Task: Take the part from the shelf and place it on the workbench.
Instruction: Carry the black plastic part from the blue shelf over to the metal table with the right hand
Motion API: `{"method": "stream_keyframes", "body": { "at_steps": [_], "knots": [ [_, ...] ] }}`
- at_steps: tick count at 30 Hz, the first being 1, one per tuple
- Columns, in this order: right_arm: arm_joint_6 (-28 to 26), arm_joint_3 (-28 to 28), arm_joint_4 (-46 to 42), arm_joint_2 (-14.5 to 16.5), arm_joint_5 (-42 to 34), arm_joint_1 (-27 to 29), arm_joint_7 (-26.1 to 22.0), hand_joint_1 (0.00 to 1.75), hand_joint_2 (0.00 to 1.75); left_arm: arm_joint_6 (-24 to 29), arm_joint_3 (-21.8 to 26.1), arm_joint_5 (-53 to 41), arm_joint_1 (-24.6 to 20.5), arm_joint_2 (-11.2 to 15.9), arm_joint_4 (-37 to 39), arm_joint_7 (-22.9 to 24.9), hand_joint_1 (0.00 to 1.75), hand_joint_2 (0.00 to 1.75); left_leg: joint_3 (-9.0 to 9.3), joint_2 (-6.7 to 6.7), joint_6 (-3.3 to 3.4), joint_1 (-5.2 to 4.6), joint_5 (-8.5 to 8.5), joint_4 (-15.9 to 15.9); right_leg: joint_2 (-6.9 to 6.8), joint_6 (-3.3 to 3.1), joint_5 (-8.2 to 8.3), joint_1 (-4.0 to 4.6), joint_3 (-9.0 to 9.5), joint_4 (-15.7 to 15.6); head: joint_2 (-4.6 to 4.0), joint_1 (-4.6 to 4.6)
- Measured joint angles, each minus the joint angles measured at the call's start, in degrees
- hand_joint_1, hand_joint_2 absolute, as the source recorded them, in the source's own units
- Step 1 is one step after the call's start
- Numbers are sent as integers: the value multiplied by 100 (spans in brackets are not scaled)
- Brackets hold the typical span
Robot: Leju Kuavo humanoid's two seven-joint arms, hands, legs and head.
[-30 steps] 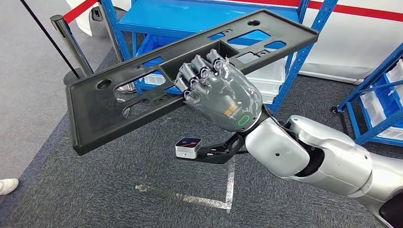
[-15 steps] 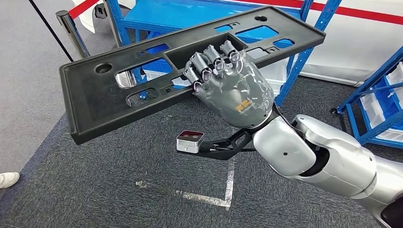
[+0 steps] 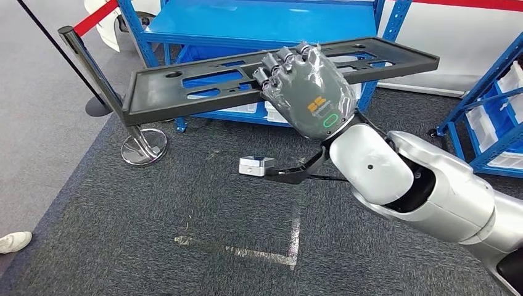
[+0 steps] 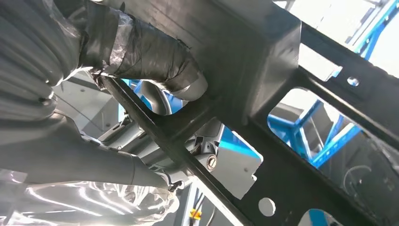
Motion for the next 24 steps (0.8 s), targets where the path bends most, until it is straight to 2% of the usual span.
{"method": "stream_keyframes", "body": {
  "at_steps": [4, 6, 7, 8, 10, 11, 12, 13, 15, 16, 17, 19, 22, 23, 24],
  "knots": [
    [28, 37, 32, 1, 13, -64, 16, 175, 175, -1, 0, 3, 1, 12, 0, -8, 0, 175, -3, -4, 26, -60, 2, -18, 2, 27, 11, -6, 19, -42, 0, -14],
    [9, 37, 38, -1, 30, -127, 32, 175, 175, -1, 0, 1, -1, 6, 0, -19, 0, 175, 126, 13, 30, -35, 74, -201, -5, 71, 6, 31, 54, -92, 0, -4],
    [-2, 37, 42, -2, 35, -160, 41, 175, 175, -2, 0, 0, -2, -1, 0, -25, 0, 175, 206, 27, 19, -14, 118, -310, -15, 89, -51, 48, 29, -17, 0, 18],
    [-10, 37, 46, -2, 33, -188, 50, 175, 175, -2, 0, -1, -4, -9, 0, -29, 0, 175, 268, 41, -3, 9, 149, -397, -27, 102, -162, 58, -66, 188, 0, 43],
    [-12, 39, 52, 1, -45, -215, 77, 175, 175, -5, -1, -1, -5, -18, 0, -32, 0, 175, 301, 54, -20, 9, 137, -410, -40, 132, -449, 59, -411, 872, 0, 80],
    [11, 39, 57, 2, -163, -204, 114, 175, 175, -9, -2, 1, -5, -20, 0, -32, 0, 175, 301, 53, -24, 9, 111, -385, -42, 155, -521, 55, -573, 1160, 0, 81],
    [43, 39, 65, 1, -331, -185, 164, 175, 175, -14, -2, 4, -4, -20, 0, -32, 0, 175, 301, 47, -33, 14, 80, -350, -45, 177, -500, 49, -659, 1283, 0, 84],
    [81, 37, 76, 1, -533, -161, 231, 175, 175, -18, -2, 8, -3, -21, 0, -32, 0, 175, 302, 36, -50, 24, 43, -306, -49, 196, -375, 38, -638, 1187, 0, 85],
    [124, 29, 104, -1, -867, -122, 356, 175, 175, -27, -2, 18, 3, -26, 0, -32, 0, 175, 294, 14, -113, 57, -55, -184, -58, 229, -12, 17, -357, 532, 0, 96],
    [118, 23, 119, -1, -954, -116, 401, 175, 175, -29, -2, 22, 3, -25, 0, -32, 0, 175, 268, 6, -161, 59, -105, -114, -55, 229, 97, 24, -223, 242, 0, 111],
    [103, 17, 131, -2, -995, -117, 427, 175, 175, -31, -2, 28, 3, -23, 0, -32, 0, 175, 236, -2, -206, 52, -142, -55, -44, 199, 138, 36, -147, 70, 0, 122],
    [77, 7, 156, -5, -1022, -115, 450, 175, 175, -31, -2, 39, 3, -19, 0, -32, 0, 175, 188, -12, -279, 26, -167, -6, -23, 105, 96, 72, -161, 64, 0, 118],
    [70, -15, 191, -16, -1035, -111, 467, 175, 175, -32, -2, 52, 14, -28, 0, -32, 0, 175, 159, 1, -327, 43, -253, 80, -18, -37, 85, 62, -155, 66, 0, 81],
    [65, -27, 197, -16, -1033, -114, 473, 175, 175, -31, -2, 55, 9, -29, 0, -32, 0, 175, 67, 8, -321, 43, -368, 281, -20, -79, 81, 58, -135, 54, 0, 66],
    [58, -38, 197, -16, -1031, -116, 478, 175, 175, -31, -2, 56, 4, -30, 0, -32, 0, 175, -96, 15, -306, 32, -528, 614, -22, -112, 73, 63, -116, 45, 0, 49]
  ]
}}
